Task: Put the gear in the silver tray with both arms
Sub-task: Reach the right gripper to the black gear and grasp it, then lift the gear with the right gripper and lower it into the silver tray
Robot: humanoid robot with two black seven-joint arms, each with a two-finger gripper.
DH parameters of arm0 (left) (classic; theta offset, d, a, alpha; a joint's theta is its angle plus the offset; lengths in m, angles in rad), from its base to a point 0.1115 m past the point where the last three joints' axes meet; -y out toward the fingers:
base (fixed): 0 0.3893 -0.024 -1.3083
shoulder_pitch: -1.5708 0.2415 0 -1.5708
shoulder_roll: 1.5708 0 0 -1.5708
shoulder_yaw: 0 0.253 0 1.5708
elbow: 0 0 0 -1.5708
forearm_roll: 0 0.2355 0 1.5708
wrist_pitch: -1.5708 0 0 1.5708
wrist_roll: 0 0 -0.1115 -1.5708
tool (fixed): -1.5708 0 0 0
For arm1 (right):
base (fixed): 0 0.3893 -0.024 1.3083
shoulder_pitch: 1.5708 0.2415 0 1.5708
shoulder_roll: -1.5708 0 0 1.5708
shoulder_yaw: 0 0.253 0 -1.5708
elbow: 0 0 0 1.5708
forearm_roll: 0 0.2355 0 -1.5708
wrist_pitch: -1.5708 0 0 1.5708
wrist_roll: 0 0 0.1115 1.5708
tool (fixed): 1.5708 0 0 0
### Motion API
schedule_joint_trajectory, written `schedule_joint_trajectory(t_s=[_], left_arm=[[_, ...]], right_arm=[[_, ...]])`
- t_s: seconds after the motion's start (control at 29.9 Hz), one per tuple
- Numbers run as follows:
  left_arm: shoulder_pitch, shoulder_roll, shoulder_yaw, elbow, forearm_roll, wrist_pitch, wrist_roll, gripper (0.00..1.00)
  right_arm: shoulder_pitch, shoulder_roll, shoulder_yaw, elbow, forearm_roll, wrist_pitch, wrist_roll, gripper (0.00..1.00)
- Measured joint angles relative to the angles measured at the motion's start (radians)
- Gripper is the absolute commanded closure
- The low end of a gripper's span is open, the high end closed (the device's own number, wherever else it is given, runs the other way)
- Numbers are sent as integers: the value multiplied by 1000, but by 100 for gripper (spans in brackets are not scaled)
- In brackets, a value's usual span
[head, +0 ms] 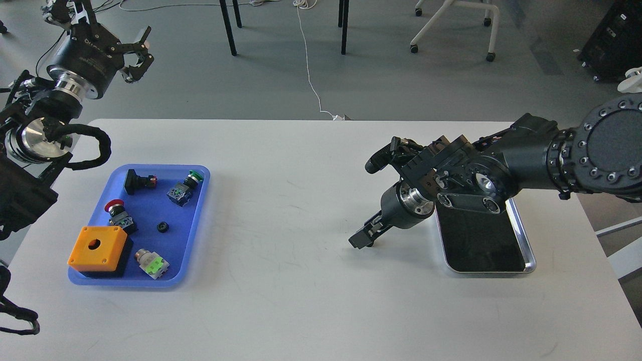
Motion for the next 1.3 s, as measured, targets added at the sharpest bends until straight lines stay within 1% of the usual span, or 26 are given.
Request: schedule_joint_trajectory(t_s=[0.43, 0.57, 0.84, 0.97, 1.3], left_arm=[[2, 1, 0, 0, 0, 0, 0, 2], [2, 2, 0, 0, 0, -1, 0, 2], [7, 2, 0, 0, 0, -1, 0, 2], [8, 1, 0, 0, 0, 0, 0, 2], [14, 1, 0, 0, 0, -1, 0, 2]], right_arm=[[-25, 0, -28, -7, -50, -3, 3, 47], [-39, 0, -26, -12, -45, -8, 3, 49], [-41, 0, -25, -31, -45, -34, 2, 50], [-41, 0, -25, -35, -45, -34, 2, 53], [-72, 0, -20, -55, -36, -62, 3, 56]])
